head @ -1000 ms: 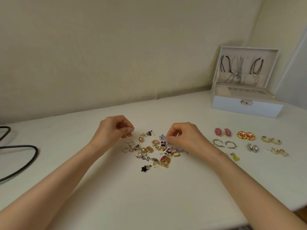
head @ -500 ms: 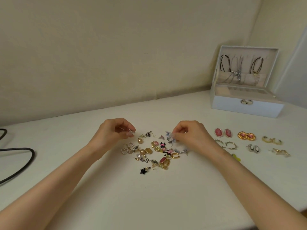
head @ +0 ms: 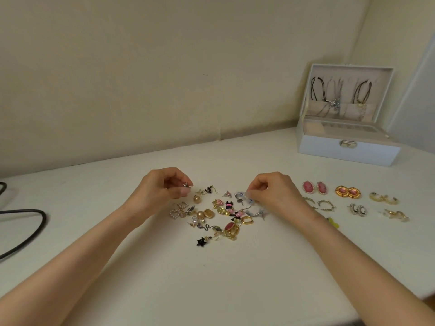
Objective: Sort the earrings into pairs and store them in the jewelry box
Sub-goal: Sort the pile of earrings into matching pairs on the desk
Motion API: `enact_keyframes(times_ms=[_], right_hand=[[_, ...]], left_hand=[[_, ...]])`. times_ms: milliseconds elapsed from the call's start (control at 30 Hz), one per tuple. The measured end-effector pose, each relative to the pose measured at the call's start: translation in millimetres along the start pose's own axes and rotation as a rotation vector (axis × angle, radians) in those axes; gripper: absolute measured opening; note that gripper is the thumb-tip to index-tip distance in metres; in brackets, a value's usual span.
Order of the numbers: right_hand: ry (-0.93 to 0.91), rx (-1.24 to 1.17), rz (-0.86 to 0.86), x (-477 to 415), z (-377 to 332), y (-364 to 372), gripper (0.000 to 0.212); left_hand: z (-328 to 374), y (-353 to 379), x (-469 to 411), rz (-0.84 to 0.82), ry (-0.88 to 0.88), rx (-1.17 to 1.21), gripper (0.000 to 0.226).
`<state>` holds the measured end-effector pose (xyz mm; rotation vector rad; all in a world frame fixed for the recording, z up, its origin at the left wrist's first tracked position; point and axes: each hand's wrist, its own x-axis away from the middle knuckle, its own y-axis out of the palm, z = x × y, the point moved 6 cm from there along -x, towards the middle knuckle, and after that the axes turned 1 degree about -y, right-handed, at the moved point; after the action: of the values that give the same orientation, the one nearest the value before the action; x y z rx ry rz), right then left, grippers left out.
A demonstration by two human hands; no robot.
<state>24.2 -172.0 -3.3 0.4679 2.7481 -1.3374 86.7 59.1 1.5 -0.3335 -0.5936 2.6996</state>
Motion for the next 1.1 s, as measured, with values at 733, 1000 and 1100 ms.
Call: enact_keyframes(times_ms=[733,1000,1100], right_hand=[[-0.258,-0.173,-0.103,8.5,-45.4,-6.4,0.007],[-0.164,-0.321,-0.081,36.9,-6.8,-48.1,0.017],[-0.098,-0.316,-0.025,47.9,16.4,-60.3,0.022]], left_hand=[[35.6,32.0,15.0,-0.085,0.071,-0.063,0.004],[61.6,85.8,23.6,-0.252,0.152,-0.137,0.010],[75.4,111.8,27.1,-0.297,0.217,-0.143,0.009]])
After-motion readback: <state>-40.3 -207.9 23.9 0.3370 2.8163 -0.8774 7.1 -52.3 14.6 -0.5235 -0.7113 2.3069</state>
